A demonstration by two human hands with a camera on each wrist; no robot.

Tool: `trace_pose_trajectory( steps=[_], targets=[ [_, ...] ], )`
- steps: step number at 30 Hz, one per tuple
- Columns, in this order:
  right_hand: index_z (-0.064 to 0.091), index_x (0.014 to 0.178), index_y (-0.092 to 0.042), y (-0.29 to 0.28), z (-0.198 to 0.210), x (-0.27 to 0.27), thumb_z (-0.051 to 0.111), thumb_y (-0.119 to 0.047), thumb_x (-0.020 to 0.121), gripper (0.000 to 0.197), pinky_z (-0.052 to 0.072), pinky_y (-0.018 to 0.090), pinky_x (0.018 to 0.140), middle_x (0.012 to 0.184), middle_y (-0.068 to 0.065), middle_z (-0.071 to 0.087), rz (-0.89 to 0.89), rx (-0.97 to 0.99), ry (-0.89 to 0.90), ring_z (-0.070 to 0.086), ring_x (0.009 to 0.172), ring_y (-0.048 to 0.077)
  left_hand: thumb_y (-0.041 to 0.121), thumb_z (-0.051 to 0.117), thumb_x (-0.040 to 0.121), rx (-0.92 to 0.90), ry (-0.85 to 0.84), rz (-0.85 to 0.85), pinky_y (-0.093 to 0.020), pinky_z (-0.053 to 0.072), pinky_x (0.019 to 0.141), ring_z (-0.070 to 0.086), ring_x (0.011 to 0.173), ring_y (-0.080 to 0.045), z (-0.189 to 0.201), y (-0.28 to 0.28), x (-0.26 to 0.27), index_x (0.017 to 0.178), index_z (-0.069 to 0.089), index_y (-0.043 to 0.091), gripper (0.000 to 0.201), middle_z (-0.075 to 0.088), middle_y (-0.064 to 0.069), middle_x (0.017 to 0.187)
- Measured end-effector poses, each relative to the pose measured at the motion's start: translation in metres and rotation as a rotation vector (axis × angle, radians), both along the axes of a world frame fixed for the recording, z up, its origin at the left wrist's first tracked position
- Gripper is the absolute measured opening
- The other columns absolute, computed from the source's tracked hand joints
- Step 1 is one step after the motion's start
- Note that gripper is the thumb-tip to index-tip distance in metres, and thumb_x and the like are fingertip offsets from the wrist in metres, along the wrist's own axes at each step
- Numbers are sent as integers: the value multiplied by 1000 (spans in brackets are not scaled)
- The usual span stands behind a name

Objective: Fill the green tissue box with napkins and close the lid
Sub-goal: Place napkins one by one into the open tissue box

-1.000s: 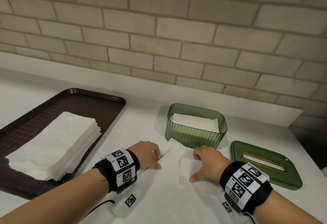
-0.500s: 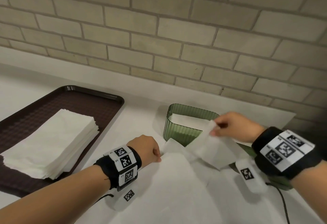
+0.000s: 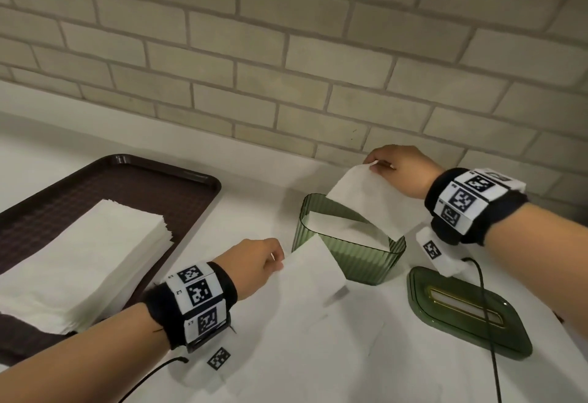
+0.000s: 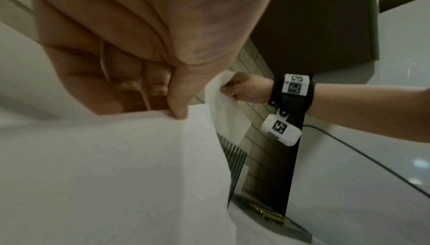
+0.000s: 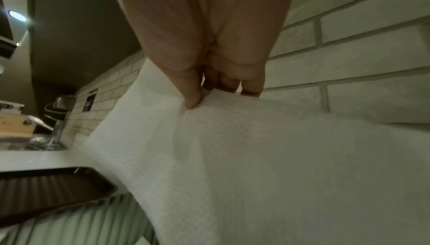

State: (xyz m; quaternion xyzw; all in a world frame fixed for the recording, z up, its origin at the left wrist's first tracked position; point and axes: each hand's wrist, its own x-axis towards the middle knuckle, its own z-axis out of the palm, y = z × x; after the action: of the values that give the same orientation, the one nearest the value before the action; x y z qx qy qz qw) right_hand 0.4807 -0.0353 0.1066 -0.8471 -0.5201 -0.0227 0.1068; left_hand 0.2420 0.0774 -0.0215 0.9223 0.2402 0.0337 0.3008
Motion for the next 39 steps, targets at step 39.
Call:
trace_pose_trajectory(
  steps=[39],
  targets=[
    [34,57,-21,-15,-156,-102,71,-37,78,46,29,18,54,67,-8,36,54,-263,469,34,58,6,27,46,97,-61,-120,-18,-12,34,57,43,63,-10,12,32,-10,76,39,37,25,49,8,65]
  ],
)
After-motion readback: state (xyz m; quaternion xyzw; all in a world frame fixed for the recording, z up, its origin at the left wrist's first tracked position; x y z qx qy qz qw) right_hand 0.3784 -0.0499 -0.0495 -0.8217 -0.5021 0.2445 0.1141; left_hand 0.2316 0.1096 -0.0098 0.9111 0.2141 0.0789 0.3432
